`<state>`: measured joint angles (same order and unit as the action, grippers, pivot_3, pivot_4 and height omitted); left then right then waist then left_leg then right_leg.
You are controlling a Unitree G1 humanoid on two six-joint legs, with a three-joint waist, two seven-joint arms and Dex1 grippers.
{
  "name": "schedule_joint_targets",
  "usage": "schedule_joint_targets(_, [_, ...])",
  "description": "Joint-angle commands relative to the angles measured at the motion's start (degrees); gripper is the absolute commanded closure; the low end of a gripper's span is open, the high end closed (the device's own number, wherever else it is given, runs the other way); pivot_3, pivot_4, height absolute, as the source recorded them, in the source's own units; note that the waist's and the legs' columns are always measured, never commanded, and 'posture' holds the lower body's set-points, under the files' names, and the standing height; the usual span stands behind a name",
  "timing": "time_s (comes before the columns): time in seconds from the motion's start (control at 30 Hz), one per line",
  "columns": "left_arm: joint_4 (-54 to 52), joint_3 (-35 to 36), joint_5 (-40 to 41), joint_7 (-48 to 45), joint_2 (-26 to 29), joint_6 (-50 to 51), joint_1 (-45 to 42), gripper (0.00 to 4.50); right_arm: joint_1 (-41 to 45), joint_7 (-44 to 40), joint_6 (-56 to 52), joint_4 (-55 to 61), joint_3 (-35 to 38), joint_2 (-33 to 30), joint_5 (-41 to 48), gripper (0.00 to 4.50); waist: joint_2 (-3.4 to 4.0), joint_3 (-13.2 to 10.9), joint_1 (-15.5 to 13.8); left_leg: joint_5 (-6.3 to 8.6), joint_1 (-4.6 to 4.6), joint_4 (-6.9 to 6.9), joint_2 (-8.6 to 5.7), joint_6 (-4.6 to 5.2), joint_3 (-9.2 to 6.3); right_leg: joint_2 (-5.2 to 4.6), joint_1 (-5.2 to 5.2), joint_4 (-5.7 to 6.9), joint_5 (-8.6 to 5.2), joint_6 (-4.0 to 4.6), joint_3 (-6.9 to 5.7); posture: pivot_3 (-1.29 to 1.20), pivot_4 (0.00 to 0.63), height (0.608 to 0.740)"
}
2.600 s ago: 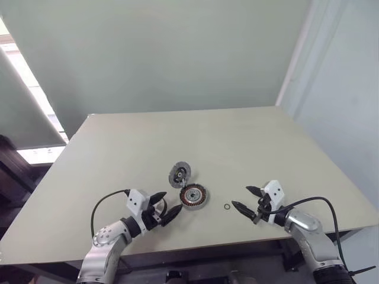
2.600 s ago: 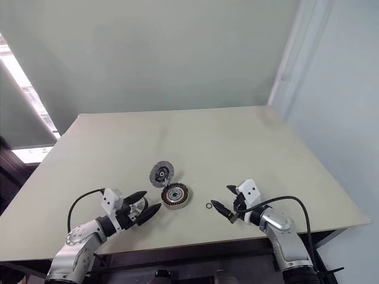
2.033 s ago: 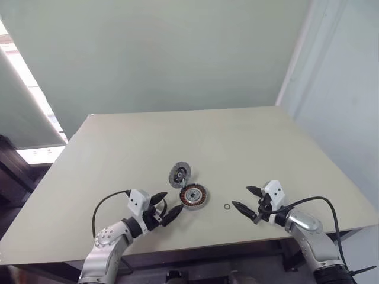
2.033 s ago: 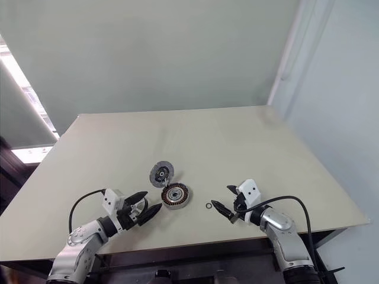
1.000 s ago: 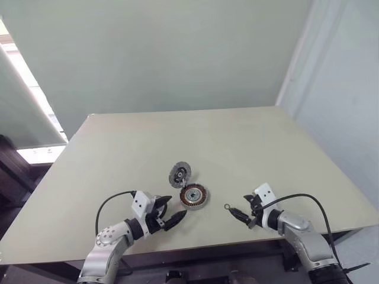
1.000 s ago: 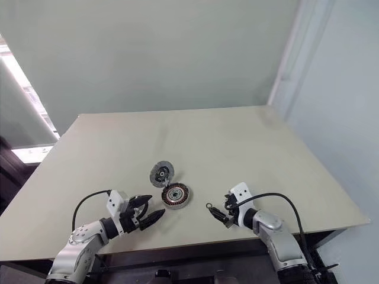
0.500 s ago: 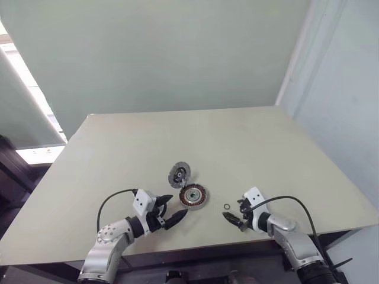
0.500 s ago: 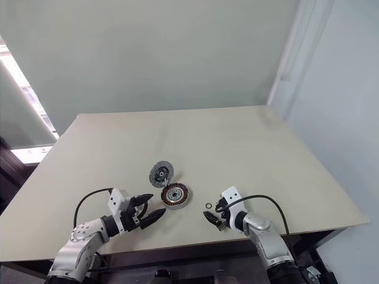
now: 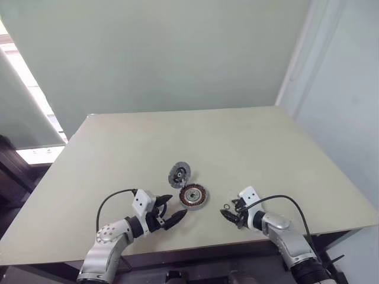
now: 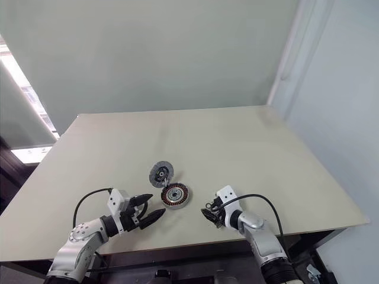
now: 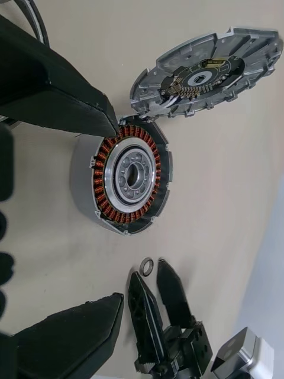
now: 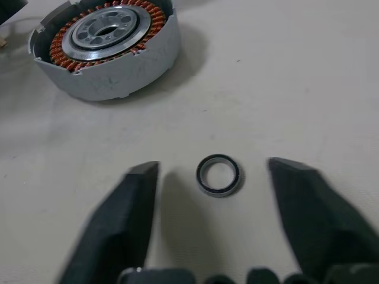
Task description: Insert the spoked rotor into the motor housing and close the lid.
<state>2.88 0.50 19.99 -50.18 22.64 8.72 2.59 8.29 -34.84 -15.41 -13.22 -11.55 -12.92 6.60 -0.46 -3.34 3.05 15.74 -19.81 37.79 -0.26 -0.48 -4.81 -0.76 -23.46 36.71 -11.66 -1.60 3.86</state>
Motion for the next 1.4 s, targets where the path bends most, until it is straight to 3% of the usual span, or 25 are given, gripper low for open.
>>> schedule_joint_targets(0.03, [-0.56,0.12,-0.13,-0.14,0.33,-1.15,-0.7,0.0,0.47,-0.1,0.22,0.73,0.21,0.01,-0.08,2.63,0.0,0.0,0.0,0.0,0.0,0.0,0.0,0.0,0.0,0.0,0.0,0.0,0.0,0.0,0.0,0.0,0.0,0.74])
schedule_joint_targets(0.13, [-0.33,0.11,-0.13,-0.1,0.29,-1.23,-0.85,0.0,0.56,-0.04,0.12,0.74,0.48,-0.03,0.16,3.73,0.0,0.0,0.0,0.0,0.0,0.01,0.0,0.0,0.0,0.0,0.0,0.0,0.0,0.0,0.0,0.0,0.0,0.74])
schedule_joint_targets(0.17, [-0.2,0.11,-0.14,-0.09,0.27,-1.3,-0.92,0.0,0.59,-0.1,0.29,0.65,0.72,0.11,0.46,3.83,0.0,0.0,0.0,0.0,0.0,0.01,0.0,0.0,0.0,0.0,0.0,0.0,0.0,0.0,0.0,0.0,0.0,0.74])
schedule_joint_targets(0.57, [0.53,0.68,0.07,0.26,0.2,-1.77,-1.04,0.0,3.48,1.42,3.54,3.59,4.31,3.71,3.13,3.82,0.03,-0.01,0.01,0.0,-0.01,0.0,0.01,0.0,0.0,0.01,-0.01,0.0,0.0,0.0,0.0,0.0,0.0,0.74])
schedule_joint_targets(1.03, [0.88,1.42,-0.06,0.72,0.57,-3.08,0.23,0.0,12.43,4.43,-5.56,3.66,-1.63,10.76,1.21,3.82,0.08,-0.03,-0.01,0.0,-0.04,-0.06,0.0,0.0,-0.05,0.01,-0.07,0.02,0.01,0.0,-0.01,0.0,0.0,0.74])
schedule_joint_targets(1.4, [0.2,1.8,0.2,1.17,0.74,-3.8,1.36,0.0,15.0,4.74,-4.62,-0.3,-4.7,11.67,-1.6,3.82,0.1,-0.04,0.06,0.0,-0.05,-0.07,0.0,0.0,-0.05,0.0,-0.1,0.02,0.01,0.0,-0.02,0.0,0.0,0.74])
